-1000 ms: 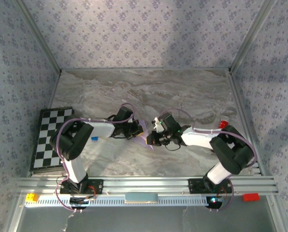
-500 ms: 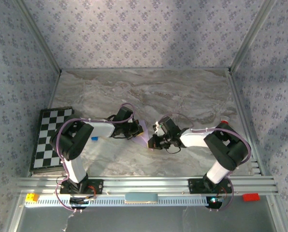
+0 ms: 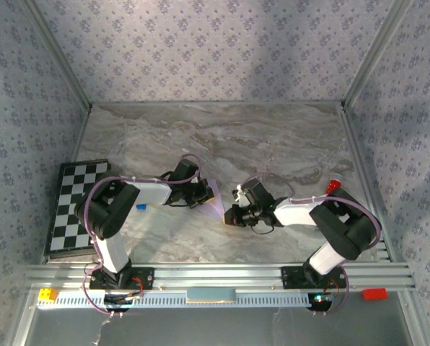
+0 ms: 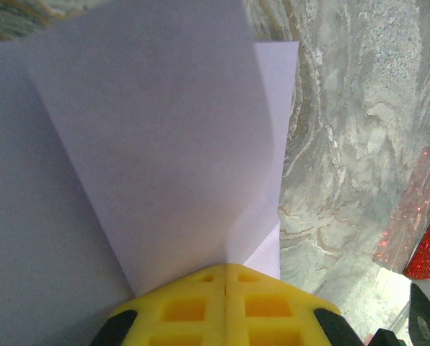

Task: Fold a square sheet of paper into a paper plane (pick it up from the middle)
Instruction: Fourth fold the wing at the center of the table.

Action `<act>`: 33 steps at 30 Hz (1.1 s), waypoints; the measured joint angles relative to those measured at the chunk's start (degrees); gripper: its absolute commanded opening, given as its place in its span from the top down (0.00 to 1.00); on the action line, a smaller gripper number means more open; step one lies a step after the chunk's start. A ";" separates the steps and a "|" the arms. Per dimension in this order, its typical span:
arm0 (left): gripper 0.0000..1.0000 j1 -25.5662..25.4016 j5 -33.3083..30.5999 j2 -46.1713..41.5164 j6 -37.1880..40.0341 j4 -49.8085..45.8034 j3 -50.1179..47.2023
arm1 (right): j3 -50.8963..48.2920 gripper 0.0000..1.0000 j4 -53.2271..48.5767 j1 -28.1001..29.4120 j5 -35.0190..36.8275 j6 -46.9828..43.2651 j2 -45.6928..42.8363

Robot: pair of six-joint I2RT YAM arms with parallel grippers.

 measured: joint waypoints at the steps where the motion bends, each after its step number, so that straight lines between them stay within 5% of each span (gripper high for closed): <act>1: 1.00 0.00 0.00 0.00 -0.02 0.02 0.00 | -0.61 0.94 0.09 0.02 0.07 0.13 -0.55; 15: 1.00 0.02 0.02 -0.02 -0.02 0.50 -0.31 | 0.04 0.95 -7.61 0.28 0.28 0.26 -9.66; 22: 1.00 0.02 0.02 0.00 0.00 1.29 -0.61 | 10.91 0.96 -6.58 0.28 0.20 0.20 -1.14; 33: 1.00 0.02 0.02 0.00 0.00 1.55 -0.72 | 12.44 0.95 -7.37 0.22 1.25 0.76 6.84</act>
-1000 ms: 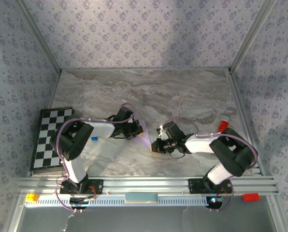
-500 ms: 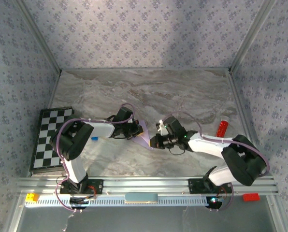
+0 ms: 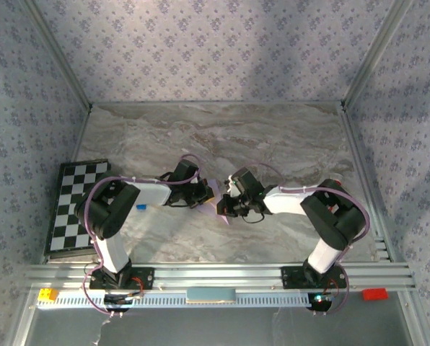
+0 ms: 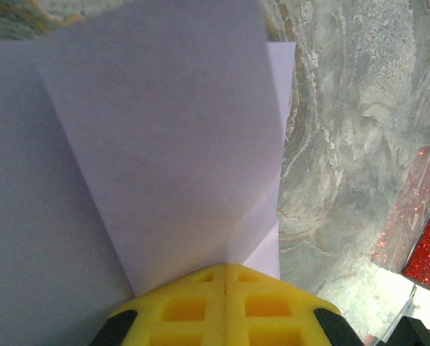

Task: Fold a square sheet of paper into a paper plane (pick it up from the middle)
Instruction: Fourth fold the wing at the center of the table.

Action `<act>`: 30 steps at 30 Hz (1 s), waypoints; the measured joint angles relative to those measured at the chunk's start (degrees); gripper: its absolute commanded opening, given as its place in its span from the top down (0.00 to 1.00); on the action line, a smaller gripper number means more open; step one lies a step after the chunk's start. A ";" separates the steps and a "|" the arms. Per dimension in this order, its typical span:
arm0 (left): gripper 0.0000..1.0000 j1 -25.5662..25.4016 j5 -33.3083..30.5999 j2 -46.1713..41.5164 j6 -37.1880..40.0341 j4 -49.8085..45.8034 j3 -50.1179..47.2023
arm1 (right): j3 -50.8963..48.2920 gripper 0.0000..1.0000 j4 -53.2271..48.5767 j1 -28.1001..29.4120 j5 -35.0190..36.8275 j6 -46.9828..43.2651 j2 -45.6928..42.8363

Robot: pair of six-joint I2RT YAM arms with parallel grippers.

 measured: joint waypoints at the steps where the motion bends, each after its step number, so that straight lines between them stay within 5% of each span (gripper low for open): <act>1: 1.00 0.00 0.00 0.00 0.00 0.00 0.00 | 0.00 0.95 0.04 0.00 0.00 0.07 0.04; 30: 0.93 -1.51 0.04 -5.99 4.13 -4.22 0.04 | -6.36 1.00 9.51 -1.40 -1.81 5.44 0.11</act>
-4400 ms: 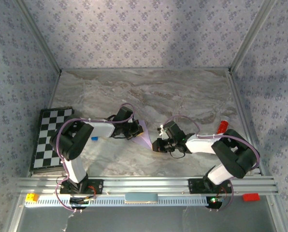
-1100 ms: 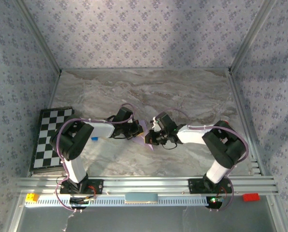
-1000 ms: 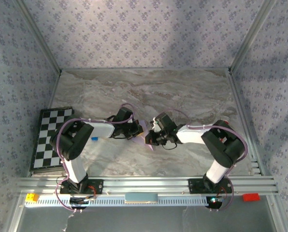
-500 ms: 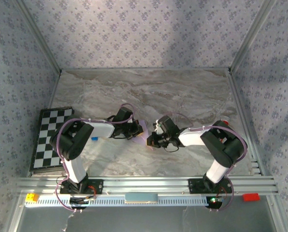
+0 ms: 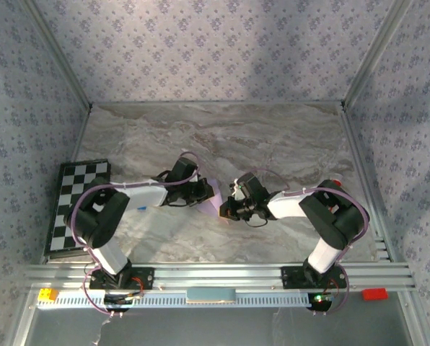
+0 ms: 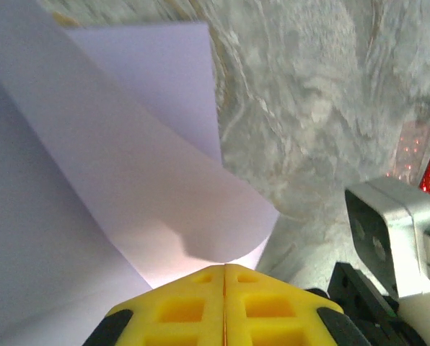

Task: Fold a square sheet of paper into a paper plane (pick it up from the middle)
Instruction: Fourth fold the wing at the center of the table.

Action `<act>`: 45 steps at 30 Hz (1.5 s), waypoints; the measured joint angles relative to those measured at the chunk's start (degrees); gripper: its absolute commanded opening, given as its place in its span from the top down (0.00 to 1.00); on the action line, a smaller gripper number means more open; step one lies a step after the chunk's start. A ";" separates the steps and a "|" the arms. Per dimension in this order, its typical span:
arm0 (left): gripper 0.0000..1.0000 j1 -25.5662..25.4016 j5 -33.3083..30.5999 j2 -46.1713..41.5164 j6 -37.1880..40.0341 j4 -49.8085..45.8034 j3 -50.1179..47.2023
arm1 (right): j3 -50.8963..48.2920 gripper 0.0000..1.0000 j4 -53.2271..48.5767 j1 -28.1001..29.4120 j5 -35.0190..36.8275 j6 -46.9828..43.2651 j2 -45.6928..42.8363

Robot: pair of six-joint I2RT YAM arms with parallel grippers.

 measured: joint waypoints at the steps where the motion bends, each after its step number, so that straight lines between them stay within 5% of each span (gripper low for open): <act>1: 0.93 -0.50 0.17 0.02 0.04 -0.11 0.00 | 0.00 1.00 0.02 0.00 0.00 0.02 0.00; 28: 0.99 -0.74 -0.96 4.46 -0.07 -0.48 0.42 | 3.65 0.96 -3.82 -0.59 -0.22 -0.26 -2.58; 37: 0.99 -0.35 -1.51 4.46 -0.04 -0.31 0.42 | 6.86 0.99 -5.18 -0.76 0.81 -0.50 3.21; 45: 0.97 -0.35 -1.14 4.42 -0.04 -0.07 0.42 | 3.48 1.00 0.35 -1.14 0.26 0.17 3.34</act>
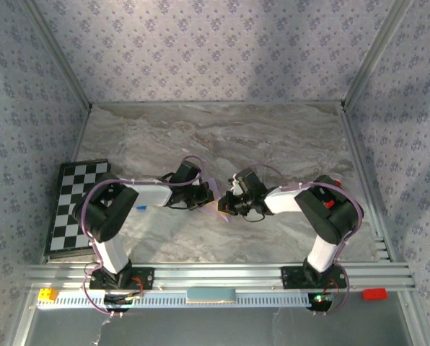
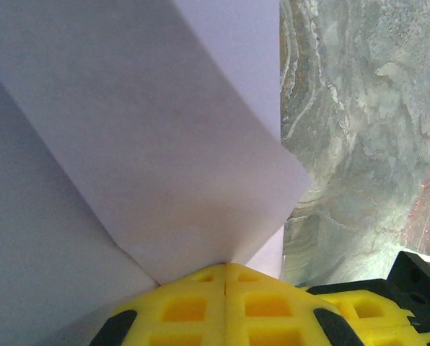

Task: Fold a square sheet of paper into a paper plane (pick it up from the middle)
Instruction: Fourth fold the wing at the center of the table.

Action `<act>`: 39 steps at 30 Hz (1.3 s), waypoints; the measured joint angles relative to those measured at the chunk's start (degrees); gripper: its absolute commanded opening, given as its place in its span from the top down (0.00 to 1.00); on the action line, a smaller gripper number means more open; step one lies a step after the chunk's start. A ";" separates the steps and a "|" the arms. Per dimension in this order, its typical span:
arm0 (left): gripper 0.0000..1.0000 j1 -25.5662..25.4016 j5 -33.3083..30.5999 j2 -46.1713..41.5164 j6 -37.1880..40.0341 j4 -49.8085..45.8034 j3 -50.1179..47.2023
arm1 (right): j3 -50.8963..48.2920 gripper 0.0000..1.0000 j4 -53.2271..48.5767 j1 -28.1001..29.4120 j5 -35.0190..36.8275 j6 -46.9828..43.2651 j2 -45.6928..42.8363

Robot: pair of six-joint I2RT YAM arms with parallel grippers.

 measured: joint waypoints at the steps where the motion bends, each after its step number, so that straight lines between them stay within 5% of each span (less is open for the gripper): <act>1: 0.96 0.00 0.17 0.00 0.00 0.02 0.00 | -0.20 1.00 0.39 0.00 -0.02 0.04 -0.04; 16: 0.99 0.42 2.19 -0.13 -0.04 -0.11 1.86 | -0.46 1.00 0.96 -0.11 -0.07 0.48 -0.07; 39: 0.99 13.38 8.81 5.25 5.25 -4.20 5.95 | -1.75 1.00 3.98 0.07 0.13 0.87 -0.04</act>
